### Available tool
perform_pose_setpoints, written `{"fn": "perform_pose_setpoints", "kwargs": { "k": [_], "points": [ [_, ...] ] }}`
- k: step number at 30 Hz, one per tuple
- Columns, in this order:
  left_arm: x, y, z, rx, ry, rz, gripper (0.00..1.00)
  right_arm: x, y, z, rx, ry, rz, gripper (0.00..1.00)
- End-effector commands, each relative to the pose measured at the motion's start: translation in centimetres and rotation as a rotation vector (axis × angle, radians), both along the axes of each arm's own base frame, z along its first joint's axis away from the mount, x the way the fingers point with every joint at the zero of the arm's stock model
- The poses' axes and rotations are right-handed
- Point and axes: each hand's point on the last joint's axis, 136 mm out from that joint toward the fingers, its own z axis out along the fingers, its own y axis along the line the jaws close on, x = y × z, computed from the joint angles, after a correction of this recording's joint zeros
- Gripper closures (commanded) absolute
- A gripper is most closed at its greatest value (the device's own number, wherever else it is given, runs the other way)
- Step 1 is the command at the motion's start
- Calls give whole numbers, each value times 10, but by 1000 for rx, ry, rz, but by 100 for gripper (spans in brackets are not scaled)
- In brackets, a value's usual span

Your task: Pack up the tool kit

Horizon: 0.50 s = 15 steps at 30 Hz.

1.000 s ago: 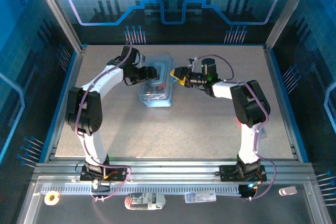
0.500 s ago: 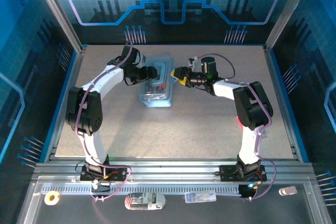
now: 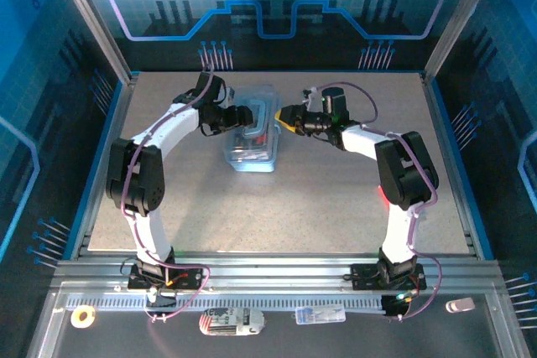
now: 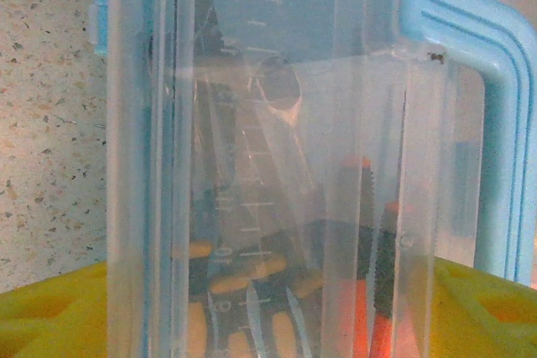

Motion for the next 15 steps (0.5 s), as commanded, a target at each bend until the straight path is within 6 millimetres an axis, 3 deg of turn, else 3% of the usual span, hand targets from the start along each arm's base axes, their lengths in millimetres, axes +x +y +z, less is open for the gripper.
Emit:
{"fn": "perform_pose_setpoints", "kwargs": {
  "k": [1,15],
  "points": [
    [-35,18,-70,100,225,22,32,1,5,-10,3,21,-2,58],
    [-40,26,-90,292,265,29,35,2,-12,-49,-17,98,-40,59]
  ]
}}
